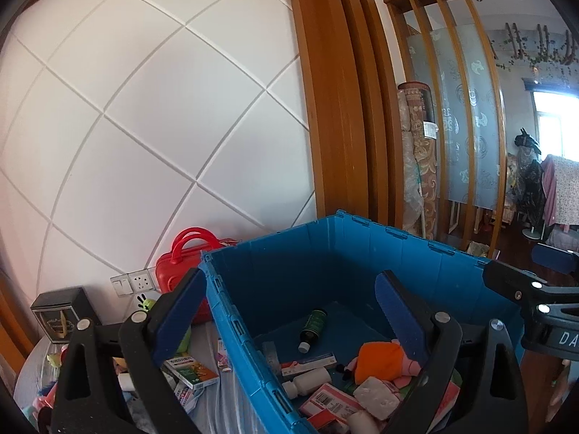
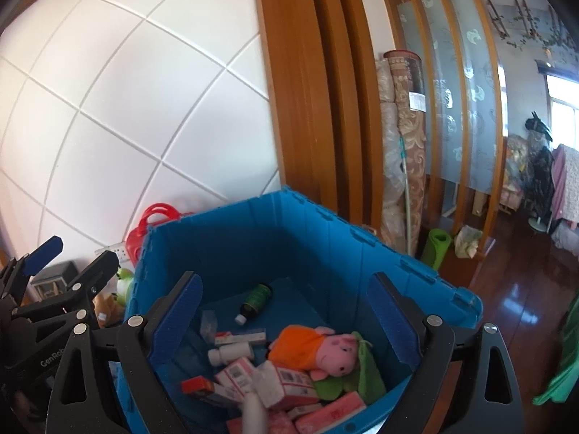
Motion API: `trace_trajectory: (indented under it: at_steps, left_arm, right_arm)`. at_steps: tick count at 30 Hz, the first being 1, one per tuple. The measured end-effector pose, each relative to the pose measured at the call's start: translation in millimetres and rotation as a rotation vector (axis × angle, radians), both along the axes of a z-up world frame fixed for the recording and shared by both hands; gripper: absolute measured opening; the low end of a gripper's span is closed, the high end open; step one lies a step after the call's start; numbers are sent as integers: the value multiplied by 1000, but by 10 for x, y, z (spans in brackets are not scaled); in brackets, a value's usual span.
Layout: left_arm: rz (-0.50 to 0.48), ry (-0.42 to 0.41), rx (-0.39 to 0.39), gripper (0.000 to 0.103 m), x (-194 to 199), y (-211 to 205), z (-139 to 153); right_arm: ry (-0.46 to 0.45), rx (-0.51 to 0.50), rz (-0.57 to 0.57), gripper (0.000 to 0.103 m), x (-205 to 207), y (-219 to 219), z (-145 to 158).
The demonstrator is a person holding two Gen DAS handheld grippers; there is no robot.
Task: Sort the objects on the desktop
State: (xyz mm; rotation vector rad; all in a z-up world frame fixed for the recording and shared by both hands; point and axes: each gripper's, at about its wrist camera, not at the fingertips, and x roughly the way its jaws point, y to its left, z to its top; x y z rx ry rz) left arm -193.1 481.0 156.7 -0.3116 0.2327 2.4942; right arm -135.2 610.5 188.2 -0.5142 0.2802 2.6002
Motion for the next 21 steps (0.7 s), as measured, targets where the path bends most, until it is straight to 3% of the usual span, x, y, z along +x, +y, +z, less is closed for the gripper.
trace_trajectory:
  at_steps: [10,21]
  left_arm:
    - [151,-17,13,96,-31,-719,-171]
    - [272,-16,47,96,-146,-1830,-183]
  right_arm:
    - [4,35,152,98,-137,-618,-29]
    - [-4,49,269,98,-393,-1567,-88]
